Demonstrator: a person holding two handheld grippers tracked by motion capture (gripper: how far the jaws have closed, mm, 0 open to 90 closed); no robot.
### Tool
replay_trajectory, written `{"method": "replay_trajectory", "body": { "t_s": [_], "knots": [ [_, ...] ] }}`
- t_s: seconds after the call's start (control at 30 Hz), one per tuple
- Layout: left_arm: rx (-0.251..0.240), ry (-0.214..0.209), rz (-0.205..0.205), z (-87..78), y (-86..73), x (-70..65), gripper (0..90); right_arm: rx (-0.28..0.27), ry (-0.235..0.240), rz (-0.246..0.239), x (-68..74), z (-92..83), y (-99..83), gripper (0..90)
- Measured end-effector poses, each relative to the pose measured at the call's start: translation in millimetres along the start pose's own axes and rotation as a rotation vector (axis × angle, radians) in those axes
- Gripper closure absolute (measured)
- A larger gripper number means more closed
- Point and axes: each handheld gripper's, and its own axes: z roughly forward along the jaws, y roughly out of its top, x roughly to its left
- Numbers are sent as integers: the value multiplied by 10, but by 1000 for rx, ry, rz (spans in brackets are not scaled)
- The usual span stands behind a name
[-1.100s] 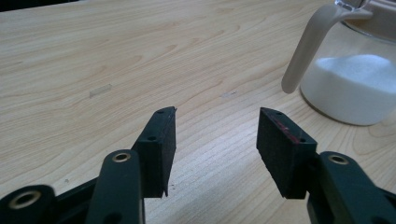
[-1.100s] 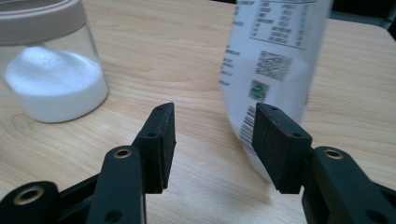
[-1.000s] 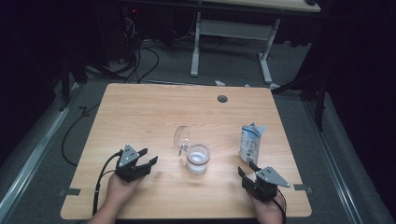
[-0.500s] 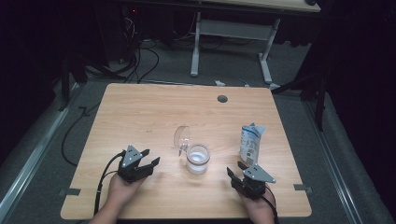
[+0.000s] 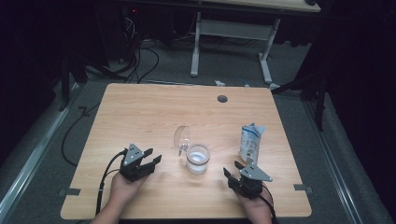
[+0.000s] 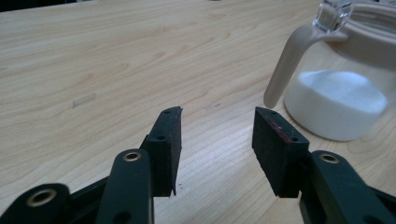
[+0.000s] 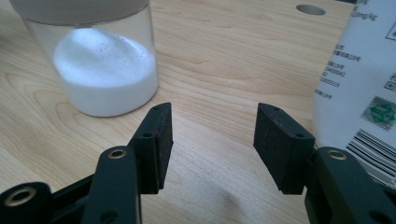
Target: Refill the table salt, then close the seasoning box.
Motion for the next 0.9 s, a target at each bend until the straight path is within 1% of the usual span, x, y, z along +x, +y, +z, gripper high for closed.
{"method": "replay_trajectory", "body": {
  "t_s": [0.07,0.17,0.23,0.33,0.47,0.6,0.73,0.83,0.9],
  "knots": [
    [3,1,0,4,37,-6,544,0,3,-6,17,11,5,474],
    [4,-6,-19,15,74,-9,575,4,6,-8,23,20,-1,474],
    [13,8,-21,24,91,-14,593,5,10,-11,16,19,2,474],
    [26,6,-36,45,104,-12,611,0,13,-3,5,17,11,474],
    [26,6,-65,56,127,-11,638,1,18,-3,-6,8,1,474],
    [25,17,-65,64,170,-32,673,1,24,-4,-12,-8,7,474],
    [24,23,-80,67,216,-42,692,-2,31,-8,-14,-10,10,473],
    [23,31,-71,75,245,-66,720,-6,37,-9,-19,-6,13,473],
    [19,32,-77,83,266,-82,729,-3,43,-11,-14,3,14,473]
  ]
}}
